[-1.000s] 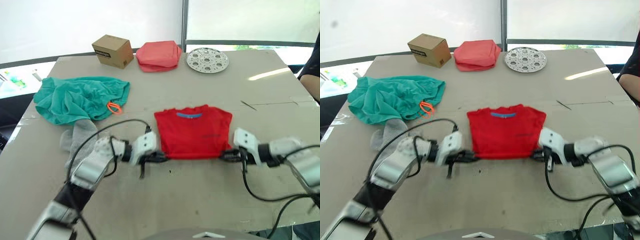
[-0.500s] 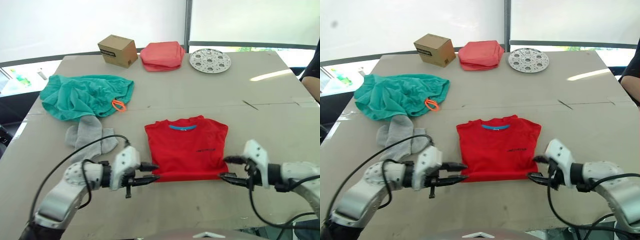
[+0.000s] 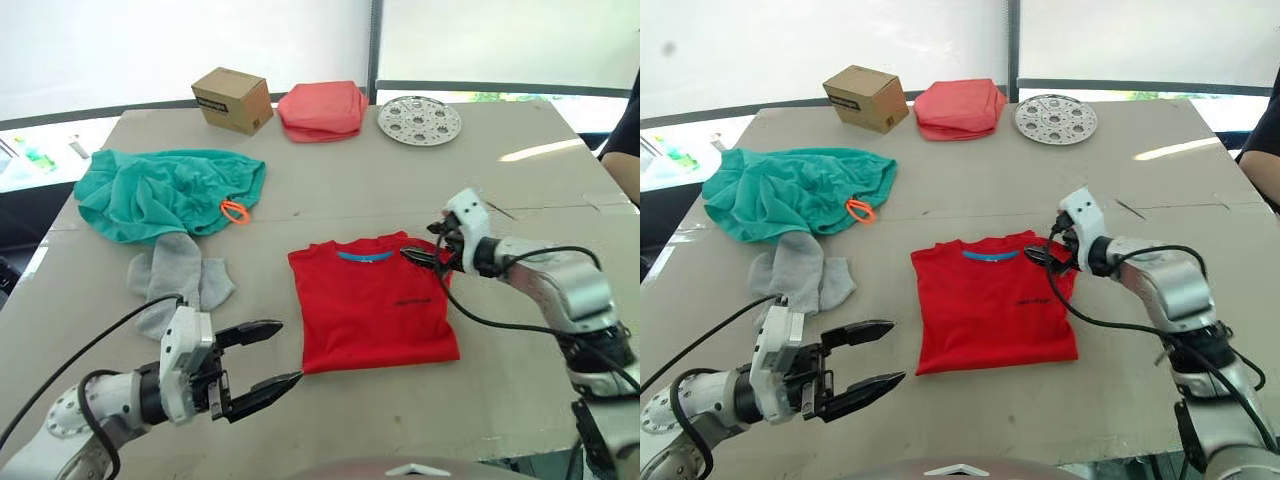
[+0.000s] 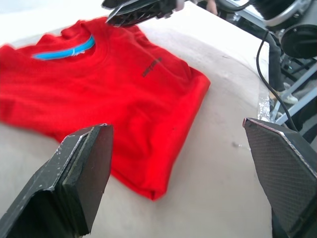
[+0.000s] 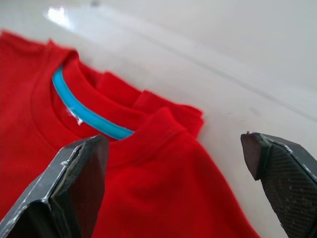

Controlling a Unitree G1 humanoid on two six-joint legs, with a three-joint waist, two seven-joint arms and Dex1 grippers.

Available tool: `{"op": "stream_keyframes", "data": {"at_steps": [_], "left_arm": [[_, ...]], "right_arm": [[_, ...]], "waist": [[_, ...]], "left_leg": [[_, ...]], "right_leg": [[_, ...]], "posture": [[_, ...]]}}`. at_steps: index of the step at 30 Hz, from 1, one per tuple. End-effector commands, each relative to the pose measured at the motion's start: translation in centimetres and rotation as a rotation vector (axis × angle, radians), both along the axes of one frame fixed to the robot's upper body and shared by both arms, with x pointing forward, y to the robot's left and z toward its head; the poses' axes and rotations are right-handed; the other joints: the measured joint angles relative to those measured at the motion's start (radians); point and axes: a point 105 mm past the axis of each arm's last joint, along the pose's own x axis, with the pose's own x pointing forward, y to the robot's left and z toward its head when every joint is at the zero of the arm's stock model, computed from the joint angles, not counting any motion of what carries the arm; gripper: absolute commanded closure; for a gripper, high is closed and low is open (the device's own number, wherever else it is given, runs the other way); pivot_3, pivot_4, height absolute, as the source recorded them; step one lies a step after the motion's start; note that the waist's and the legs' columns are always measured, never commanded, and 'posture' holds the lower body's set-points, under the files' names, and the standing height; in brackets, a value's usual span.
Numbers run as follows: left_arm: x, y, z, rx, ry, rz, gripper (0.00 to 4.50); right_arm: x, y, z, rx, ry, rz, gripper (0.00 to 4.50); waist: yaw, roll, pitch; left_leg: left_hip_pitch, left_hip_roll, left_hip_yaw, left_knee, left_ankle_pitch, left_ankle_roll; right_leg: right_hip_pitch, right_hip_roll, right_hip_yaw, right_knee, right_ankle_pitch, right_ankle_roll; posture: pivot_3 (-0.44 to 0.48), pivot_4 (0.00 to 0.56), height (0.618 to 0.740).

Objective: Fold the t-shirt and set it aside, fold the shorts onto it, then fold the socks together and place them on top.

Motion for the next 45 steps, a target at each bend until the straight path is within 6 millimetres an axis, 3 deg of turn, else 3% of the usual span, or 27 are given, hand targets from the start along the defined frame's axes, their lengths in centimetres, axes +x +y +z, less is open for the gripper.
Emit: {"op": "stream_keyframes", "data": {"at_steps": [1,4,7,10,13,18,22,26,31,36,40,45], "left_arm": [[-0.6,-0.4,0.9,0.001,-0.063,-0.012,0.04],[-0.8,-0.6,0.7,0.014,-0.078,-0.003,0.04],[-0.8,-0.7,0.5,0.029,-0.089,0.005,0.04],[-0.6,-0.6,0.4,0.037,-0.099,0.004,0.00],[-0.2,-0.8,0.1,0.041,-0.110,-0.001,0.00],[1.0,-1.3,0.1,0.029,-0.127,-0.068,0.00],[1.6,-2.3,0.0,0.012,-0.131,-0.130,0.00],[2.1,-3.9,0.5,-0.031,-0.134,-0.196,0.00],[2.8,-5.7,0.8,-0.067,-0.138,-0.275,0.00],[2.9,-7.0,1.1,-0.077,-0.160,-0.368,0.00],[3.2,-7.3,1.3,-0.063,-0.195,-0.393,0.00],[3.5,-8.4,2.1,-0.091,-0.212,-0.410,0.00]], "right_arm": [[0.3,1.5,0.3,0.062,0.052,0.069,0.00],[0.1,1.7,-2.5,-0.035,0.127,0.126,0.00],[-1.5,1.0,-4.8,-0.147,0.166,0.220,0.00],[-3.6,0.8,-6.6,-0.228,0.187,0.319,1.32],[-4.2,-0.2,-7.9,-0.290,0.170,0.327,2.28],[-3.5,-1.1,-7.0,-0.270,0.075,0.268,4.45],[-4.3,-5.6,-5.1,-0.370,0.022,0.260,4.45],[-5.6,-11.8,-2.4,-0.542,0.018,0.210,4.45],[-4.9,-19.6,0.5,-0.821,-0.028,0.100,4.45],[-3.4,-26.3,2.4,-1.034,-0.037,0.024,4.45],[-2.3,-28.3,3.7,-1.099,-0.078,0.010,4.45],[-0.7,-28.2,4.6,-1.137,-0.133,0.064,4.45]], "waist": [[0.000,0.000,0.000],[-0.001,0.000,0.000],[-0.002,-0.001,-0.003],[0.000,-0.002,-0.005],[-0.002,-0.004,-0.007],[-0.001,-0.006,-0.009],[0.011,-0.003,-0.008],[0.038,0.000,-0.007],[0.042,0.003,-0.005],[0.009,0.005,-0.002],[-0.003,0.005,-0.002],[-0.002,0.005,0.001]], "left_leg": [[0.000,0.000,0.000,0.000,0.000,0.001],[0.000,0.000,0.000,0.000,-0.001,0.002],[0.000,0.000,0.000,0.000,-0.001,0.002],[0.001,0.000,0.000,0.000,-0.001,0.002],[0.001,0.001,0.000,0.000,-0.001,0.002],[0.002,0.002,0.000,0.000,-0.001,0.002],[0.001,0.002,0.001,0.002,-0.001,0.002],[-0.002,0.001,0.002,0.002,-0.003,0.005],[-0.002,0.002,0.007,0.003,-0.004,0.006],[0.000,0.007,0.017,0.003,-0.004,0.006],[0.002,0.009,0.020,0.002,-0.004,0.007],[0.003,0.010,0.021,0.003,-0.004,0.007]], "right_leg": [[0.000,0.000,0.000,0.000,0.002,-0.003],[0.000,0.000,-0.002,0.000,0.002,-0.004],[0.000,-0.001,-0.002,0.000,0.002,-0.003],[0.001,-0.001,-0.002,0.000,0.000,0.000],[0.001,0.000,-0.003,0.000,0.000,0.001],[0.002,0.000,-0.003,0.000,0.000,0.001],[0.002,-0.003,-0.005,0.000,0.000,0.001],[0.002,-0.005,-0.007,-0.002,-0.001,0.002],[0.002,-0.008,-0.009,-0.004,-0.001,0.003],[0.002,-0.012,-0.015,-0.003,-0.001,0.003],[0.002,-0.013,-0.017,-0.002,-0.001,0.003],[0.002,-0.013,-0.017,-0.001,0.001,0.000]], "posture": [[0.000,0.150,0.740],[0.000,0.150,0.740],[0.000,0.150,0.740],[0.000,0.150,0.740],[0.000,0.150,0.740],[0.000,0.150,0.740],[0.000,0.150,0.740],[0.000,0.150,0.740],[0.000,0.150,0.740],[0.000,0.150,0.740],[0.000,0.150,0.740],[0.000,0.150,0.740]]}}
